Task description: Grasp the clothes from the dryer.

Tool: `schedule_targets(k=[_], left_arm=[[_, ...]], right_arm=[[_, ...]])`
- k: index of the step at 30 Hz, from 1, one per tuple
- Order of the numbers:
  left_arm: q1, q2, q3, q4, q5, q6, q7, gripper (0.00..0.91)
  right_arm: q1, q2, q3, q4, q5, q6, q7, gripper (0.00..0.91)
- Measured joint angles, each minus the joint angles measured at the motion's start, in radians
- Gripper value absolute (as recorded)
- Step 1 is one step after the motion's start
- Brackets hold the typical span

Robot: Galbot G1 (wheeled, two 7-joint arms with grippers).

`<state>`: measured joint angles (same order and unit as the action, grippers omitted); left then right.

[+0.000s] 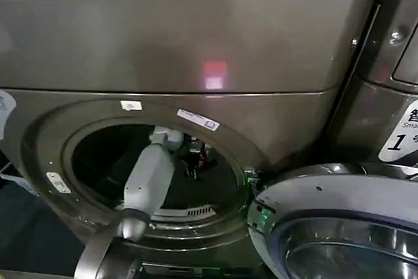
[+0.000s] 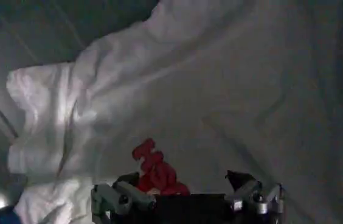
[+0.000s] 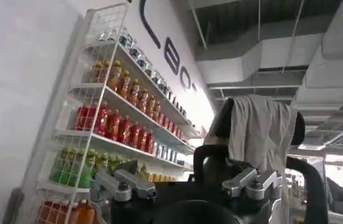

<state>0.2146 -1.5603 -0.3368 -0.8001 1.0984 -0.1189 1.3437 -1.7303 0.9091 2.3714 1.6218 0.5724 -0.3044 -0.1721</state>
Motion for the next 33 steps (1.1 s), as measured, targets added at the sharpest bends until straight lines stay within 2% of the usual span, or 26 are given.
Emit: schedule_targets(k=[6, 7, 8, 9, 10, 20, 26, 33], left_arm=[[-0.003, 0.0, -0.005, 0.046, -0.028, 0.004, -0.001, 0.907], [-0.003, 0.0, -0.006, 0.052, -0.032, 0.005, -0.001, 0.853], [-0.002, 0.001, -0.007, 0.057, -0.034, 0.005, -0.001, 0.523], [-0.002, 0.001, -0.007, 0.061, -0.036, 0.006, -0.001, 0.25], [-0.001, 0.001, -0.007, 0.063, -0.041, 0.006, 0.0, 0.148], [0.005, 0.008, -0.01, 0.082, -0.085, 0.013, 0.002, 0.034], [0.011, 0.01, -0.011, 0.083, -0.101, 0.015, -0.001, 0.0], [0.015, 0.009, -0.011, 0.084, -0.118, 0.024, -0.007, 0.0]], right_arm=[[-0.001, 0.0, 0.0, 0.0, 0.0, 0.0, -0.001, 0.907], [-0.002, 0.0, 0.0, 0.0, 0.0, 0.001, -0.001, 0.907], [-0.002, 0.0, 0.0, 0.0, 0.0, 0.001, -0.001, 0.907], [-0.002, 0.0, 0.0, 0.0, 0.0, 0.001, -0.001, 0.907], [-0.002, 0.0, 0.0, -0.001, 0.0, 0.001, -0.001, 0.907], [-0.003, 0.001, -0.002, 0.0, 0.001, 0.003, -0.002, 0.907], [-0.005, 0.001, -0.001, 0.001, 0.002, 0.003, -0.003, 0.907], [-0.005, 0.007, -0.003, 0.0, 0.002, 0.005, -0.004, 0.907]])
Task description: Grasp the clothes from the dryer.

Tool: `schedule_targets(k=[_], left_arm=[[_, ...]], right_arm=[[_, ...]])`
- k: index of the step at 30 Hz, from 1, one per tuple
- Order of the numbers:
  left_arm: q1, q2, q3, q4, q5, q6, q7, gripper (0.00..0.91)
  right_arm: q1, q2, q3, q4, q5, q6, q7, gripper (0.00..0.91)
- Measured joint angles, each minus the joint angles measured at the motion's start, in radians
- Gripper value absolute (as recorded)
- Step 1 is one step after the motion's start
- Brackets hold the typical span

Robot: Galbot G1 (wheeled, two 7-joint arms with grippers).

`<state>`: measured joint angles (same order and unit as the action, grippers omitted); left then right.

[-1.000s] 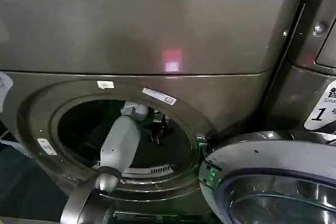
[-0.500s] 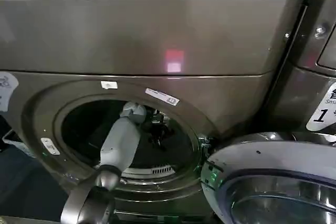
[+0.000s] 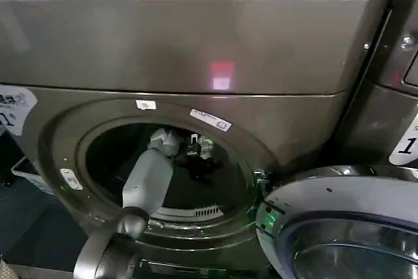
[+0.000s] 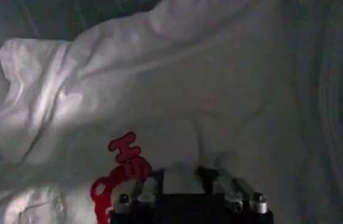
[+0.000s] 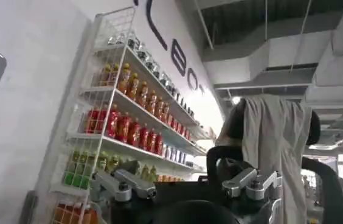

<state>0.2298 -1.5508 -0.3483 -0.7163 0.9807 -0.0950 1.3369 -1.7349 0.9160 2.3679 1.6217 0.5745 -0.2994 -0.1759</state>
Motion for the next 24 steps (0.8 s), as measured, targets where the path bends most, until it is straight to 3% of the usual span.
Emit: schedule_targets(k=[13, 24], left_arm=[[0.034, 0.005, -0.027, -0.045, -0.084, 0.04, -0.068, 0.0], [0.103, 0.003, -0.047, -0.225, -0.346, 0.141, -0.44, 0.0]], right_arm=[[0.005, 0.006, -0.011, 0.008, 0.015, -0.003, -0.006, 0.907], [0.025, 0.013, -0.028, 0.029, 0.023, -0.022, 0.001, 0.907]])
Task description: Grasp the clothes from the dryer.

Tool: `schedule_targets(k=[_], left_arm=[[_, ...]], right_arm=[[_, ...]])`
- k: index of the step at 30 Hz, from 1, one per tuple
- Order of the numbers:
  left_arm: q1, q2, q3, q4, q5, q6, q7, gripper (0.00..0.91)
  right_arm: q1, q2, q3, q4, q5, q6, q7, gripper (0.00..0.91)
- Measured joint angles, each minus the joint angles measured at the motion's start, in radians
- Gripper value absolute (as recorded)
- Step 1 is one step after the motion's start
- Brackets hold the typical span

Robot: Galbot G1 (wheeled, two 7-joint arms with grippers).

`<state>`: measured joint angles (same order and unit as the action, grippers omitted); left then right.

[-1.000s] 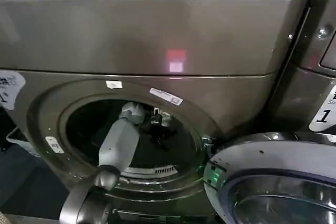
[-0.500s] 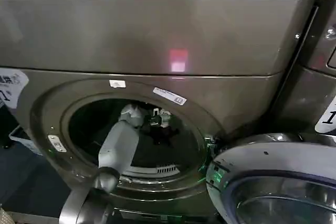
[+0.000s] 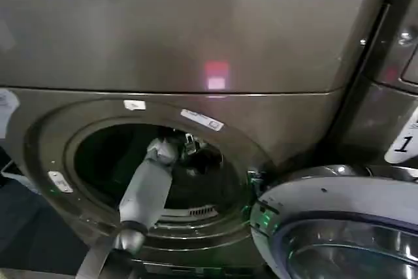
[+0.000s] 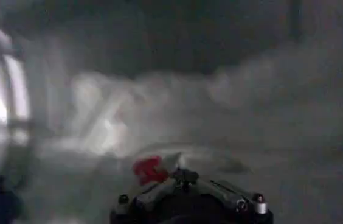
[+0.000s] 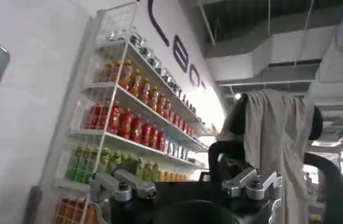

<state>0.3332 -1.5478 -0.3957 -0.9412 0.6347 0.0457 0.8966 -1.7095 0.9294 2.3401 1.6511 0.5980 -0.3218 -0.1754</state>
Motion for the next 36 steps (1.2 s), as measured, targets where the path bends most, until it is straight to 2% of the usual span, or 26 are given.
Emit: schedule_targets(k=[20, 27, 36], left_arm=[[0.107, -0.027, -0.023, -0.317, -0.449, 0.215, -0.822, 0.0], [0.12, -0.028, -0.024, -0.349, -0.547, 0.247, -0.942, 0.0], [0.125, -0.025, -0.021, -0.368, -0.596, 0.263, -1.0, 0.0]], right_arm=[[0.013, 0.02, -0.024, 0.014, 0.024, 0.025, 0.011, 0.907], [0.01, 0.02, -0.019, 0.014, 0.031, 0.027, 0.011, 0.907], [0.017, 0.014, -0.01, 0.016, 0.03, 0.002, 0.027, 0.907]])
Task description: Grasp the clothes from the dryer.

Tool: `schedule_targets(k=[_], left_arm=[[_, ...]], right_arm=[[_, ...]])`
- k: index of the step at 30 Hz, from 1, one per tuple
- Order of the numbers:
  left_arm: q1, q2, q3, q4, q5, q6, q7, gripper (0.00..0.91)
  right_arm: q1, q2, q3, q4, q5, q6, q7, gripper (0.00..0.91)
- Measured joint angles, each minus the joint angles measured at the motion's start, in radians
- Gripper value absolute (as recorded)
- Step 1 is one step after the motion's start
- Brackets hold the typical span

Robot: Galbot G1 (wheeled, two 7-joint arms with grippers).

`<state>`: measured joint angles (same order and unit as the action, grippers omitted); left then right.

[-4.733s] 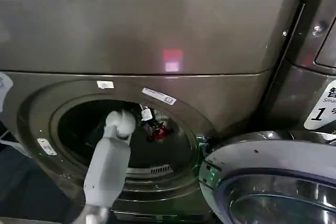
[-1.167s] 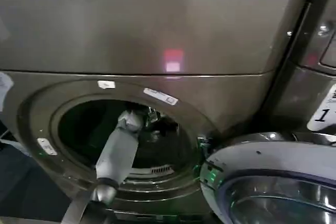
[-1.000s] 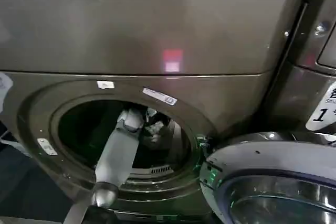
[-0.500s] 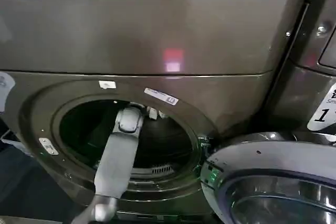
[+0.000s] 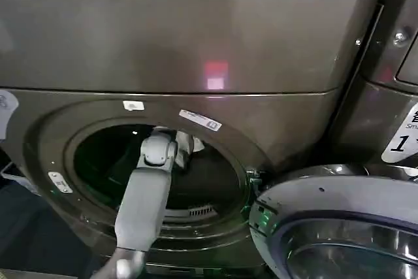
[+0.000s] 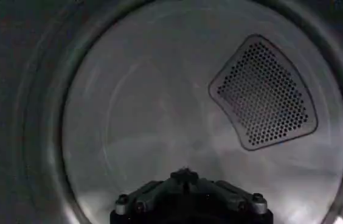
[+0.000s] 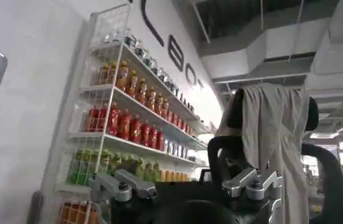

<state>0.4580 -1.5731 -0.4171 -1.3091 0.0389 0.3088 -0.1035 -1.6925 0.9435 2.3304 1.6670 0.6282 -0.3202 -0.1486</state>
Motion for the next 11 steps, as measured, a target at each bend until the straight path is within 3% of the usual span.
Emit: schedule_targets(k=[11], left_arm=[[-0.003, -0.001, 0.008, 0.004, -0.012, 0.006, -0.013, 0.0]], right_arm=[[-0.003, -0.007, 0.013, 0.0, -0.006, -0.033, 0.009, 0.907]])
